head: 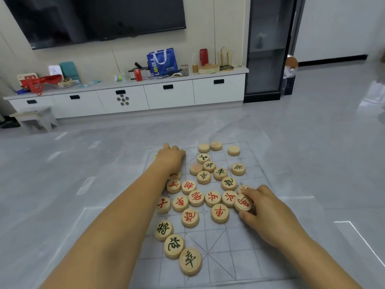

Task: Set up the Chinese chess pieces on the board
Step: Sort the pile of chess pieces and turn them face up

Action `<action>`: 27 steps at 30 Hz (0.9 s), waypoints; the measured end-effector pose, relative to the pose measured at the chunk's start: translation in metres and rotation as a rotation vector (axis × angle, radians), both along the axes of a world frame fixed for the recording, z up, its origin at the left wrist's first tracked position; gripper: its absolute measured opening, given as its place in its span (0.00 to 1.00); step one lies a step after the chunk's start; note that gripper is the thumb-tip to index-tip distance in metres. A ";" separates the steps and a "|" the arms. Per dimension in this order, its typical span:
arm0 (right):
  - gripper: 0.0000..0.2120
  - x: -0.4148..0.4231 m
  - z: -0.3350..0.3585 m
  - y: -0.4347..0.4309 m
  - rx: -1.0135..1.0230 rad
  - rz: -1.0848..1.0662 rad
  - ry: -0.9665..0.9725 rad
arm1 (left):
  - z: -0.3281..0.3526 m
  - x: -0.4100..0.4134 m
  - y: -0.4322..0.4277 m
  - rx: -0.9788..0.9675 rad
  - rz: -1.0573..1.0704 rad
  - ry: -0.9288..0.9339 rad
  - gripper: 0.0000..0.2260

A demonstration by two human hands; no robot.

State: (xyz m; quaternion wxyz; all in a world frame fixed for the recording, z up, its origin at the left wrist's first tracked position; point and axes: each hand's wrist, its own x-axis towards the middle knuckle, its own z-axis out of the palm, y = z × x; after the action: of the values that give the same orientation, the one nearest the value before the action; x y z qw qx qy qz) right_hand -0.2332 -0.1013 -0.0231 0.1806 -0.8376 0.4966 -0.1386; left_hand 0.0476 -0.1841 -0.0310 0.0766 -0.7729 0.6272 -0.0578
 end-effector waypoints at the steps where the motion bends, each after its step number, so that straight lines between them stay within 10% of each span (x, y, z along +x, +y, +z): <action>1: 0.22 -0.002 0.001 -0.002 0.008 -0.015 0.013 | 0.000 0.001 -0.001 -0.018 0.024 0.017 0.14; 13: 0.19 -0.003 0.002 0.003 0.067 -0.026 0.038 | 0.032 0.005 0.147 -0.452 0.230 1.169 0.14; 27: 0.20 0.005 -0.001 0.001 0.056 0.005 0.068 | -0.017 -0.003 0.196 -0.522 0.223 0.955 0.14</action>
State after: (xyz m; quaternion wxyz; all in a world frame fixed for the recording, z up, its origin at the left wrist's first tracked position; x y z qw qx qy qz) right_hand -0.2283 -0.1007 -0.0242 0.1875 -0.8377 0.5040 -0.0955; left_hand 0.0444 0.0116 -0.0478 -0.4045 -0.7683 0.4716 0.1539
